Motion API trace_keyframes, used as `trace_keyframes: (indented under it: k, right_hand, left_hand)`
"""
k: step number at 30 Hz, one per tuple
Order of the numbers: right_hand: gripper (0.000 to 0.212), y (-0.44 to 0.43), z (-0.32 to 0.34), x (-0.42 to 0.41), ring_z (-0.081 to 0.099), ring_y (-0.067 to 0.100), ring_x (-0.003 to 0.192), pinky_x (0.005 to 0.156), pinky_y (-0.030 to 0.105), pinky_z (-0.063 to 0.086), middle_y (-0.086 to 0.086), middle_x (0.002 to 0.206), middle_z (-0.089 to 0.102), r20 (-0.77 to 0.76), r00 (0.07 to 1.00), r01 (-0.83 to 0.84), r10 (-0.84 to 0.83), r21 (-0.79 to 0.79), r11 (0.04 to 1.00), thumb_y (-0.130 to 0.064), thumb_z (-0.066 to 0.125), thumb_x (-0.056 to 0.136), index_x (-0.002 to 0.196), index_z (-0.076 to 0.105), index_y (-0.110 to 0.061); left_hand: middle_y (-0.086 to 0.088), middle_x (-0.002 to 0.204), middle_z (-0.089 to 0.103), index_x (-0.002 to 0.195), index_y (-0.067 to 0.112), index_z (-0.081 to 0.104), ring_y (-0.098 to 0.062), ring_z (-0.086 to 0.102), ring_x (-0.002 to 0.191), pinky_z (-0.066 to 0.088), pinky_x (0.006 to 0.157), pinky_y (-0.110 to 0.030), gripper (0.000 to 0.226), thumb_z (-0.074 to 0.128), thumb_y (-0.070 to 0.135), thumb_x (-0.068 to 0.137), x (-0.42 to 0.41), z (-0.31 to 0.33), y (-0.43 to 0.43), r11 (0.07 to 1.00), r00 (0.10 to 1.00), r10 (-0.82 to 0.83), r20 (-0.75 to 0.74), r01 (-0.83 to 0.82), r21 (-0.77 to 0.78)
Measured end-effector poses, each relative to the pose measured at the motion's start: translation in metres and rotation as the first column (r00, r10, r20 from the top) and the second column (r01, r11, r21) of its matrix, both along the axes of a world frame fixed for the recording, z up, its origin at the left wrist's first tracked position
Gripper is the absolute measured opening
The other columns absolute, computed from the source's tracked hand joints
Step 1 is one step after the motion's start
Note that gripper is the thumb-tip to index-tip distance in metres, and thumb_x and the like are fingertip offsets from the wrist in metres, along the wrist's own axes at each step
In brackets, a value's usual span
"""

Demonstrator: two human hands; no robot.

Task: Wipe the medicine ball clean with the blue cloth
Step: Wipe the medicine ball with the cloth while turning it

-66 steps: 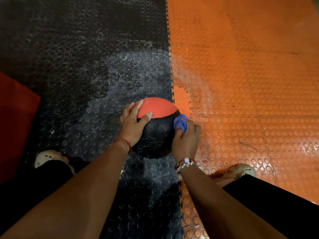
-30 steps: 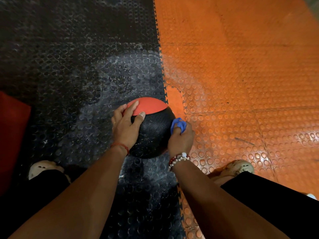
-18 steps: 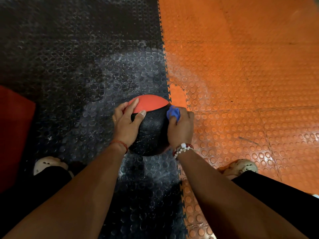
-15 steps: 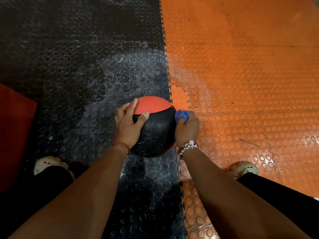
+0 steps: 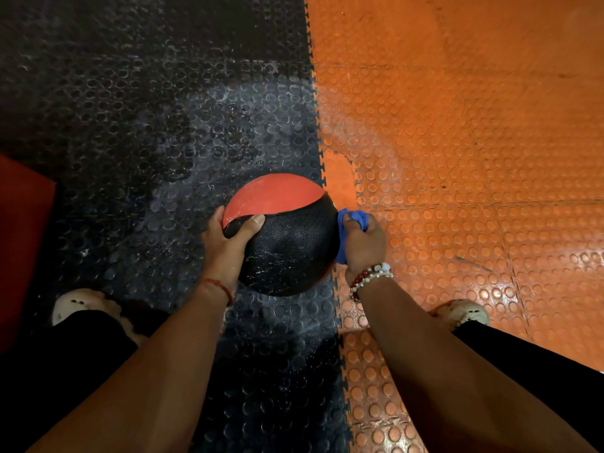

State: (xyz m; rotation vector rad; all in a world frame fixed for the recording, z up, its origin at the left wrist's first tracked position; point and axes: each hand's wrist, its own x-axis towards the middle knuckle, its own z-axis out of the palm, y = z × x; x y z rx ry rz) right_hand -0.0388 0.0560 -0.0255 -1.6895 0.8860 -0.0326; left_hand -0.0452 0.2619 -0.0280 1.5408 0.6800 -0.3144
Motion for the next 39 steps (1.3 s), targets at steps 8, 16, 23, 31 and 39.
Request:
trace_keyframes:
  k: [8, 16, 23, 31, 39]
  right_hand:
    - [0.017, 0.011, 0.016, -0.036, 0.053, 0.018, 0.072, 0.075, 0.037, 0.046, -0.004, 0.068, 0.055, -0.091, 0.994, 0.069, -0.067, 0.018, 0.997, -0.017, 0.058, 0.087, 0.071, 0.055, -0.02]
    - [0.027, 0.015, 0.03, -0.046, 0.045, 0.02, 0.077, 0.072, 0.028, 0.034, 0.0, 0.069, 0.047, -0.167, 0.985, -0.062, 0.047, -0.085, 0.994, -0.016, 0.054, 0.089, 0.063, 0.044, -0.018]
    - [0.017, 0.042, 0.05, -0.048, 0.05, 0.022, 0.084, 0.072, 0.024, 0.033, 0.015, 0.097, 0.053, 0.038, 0.977, -0.178, 0.209, -0.393, 0.902, -0.009, 0.053, 0.086, 0.1, 0.063, -0.006]
    - [0.031, 0.056, 0.061, -0.012, 0.055, 0.032, 0.094, 0.08, 0.031, 0.046, 0.014, 0.108, 0.05, 0.021, 0.74, -0.491, 0.673, -0.666, 0.561, -0.013, 0.046, 0.08, 0.107, 0.06, -0.009]
    - [0.028, 0.044, 0.054, -0.02, 0.055, 0.033, 0.093, 0.073, 0.023, 0.035, 0.017, 0.108, 0.05, 0.036, 0.882, -0.36, 0.47, -0.591, 0.722, -0.007, 0.051, 0.082, 0.108, 0.061, -0.006]
  left_hand:
    - [0.002, 0.119, 0.064, 0.109, 0.041, 0.061, -0.018, 0.065, 0.104, 0.053, 0.091, -0.043, 0.063, 0.08, 0.065, 0.054, -0.024, 0.008, 0.004, 0.999, 0.999, -0.052, -0.001, 0.052, -0.016]
    - [0.001, 0.143, 0.043, 0.141, 0.036, 0.042, -0.02, 0.048, 0.127, 0.038, 0.11, -0.046, 0.093, 0.068, 0.074, 0.06, -0.049, 0.021, 0.002, 0.985, 0.996, -0.075, -0.044, 0.08, 0.155]
    - [0.003, 0.153, 0.02, 0.146, 0.044, 0.031, -0.024, 0.021, 0.142, 0.021, 0.118, -0.042, 0.081, 0.058, 0.068, 0.073, -0.044, 0.031, -0.019, 0.919, 0.978, -0.195, 0.072, 0.156, 0.362]
    - [0.001, 0.153, 0.02, 0.144, 0.046, 0.034, -0.025, 0.019, 0.142, 0.021, 0.114, -0.041, 0.059, 0.055, 0.056, 0.09, -0.026, 0.03, -0.011, 0.902, 0.967, -0.244, 0.074, 0.198, 0.385]
    - [0.003, 0.154, 0.019, 0.142, 0.047, 0.036, -0.026, 0.016, 0.141, 0.021, 0.112, -0.042, 0.052, 0.047, 0.057, 0.092, -0.012, 0.036, -0.02, 0.864, 0.962, -0.271, 0.038, 0.225, 0.451]
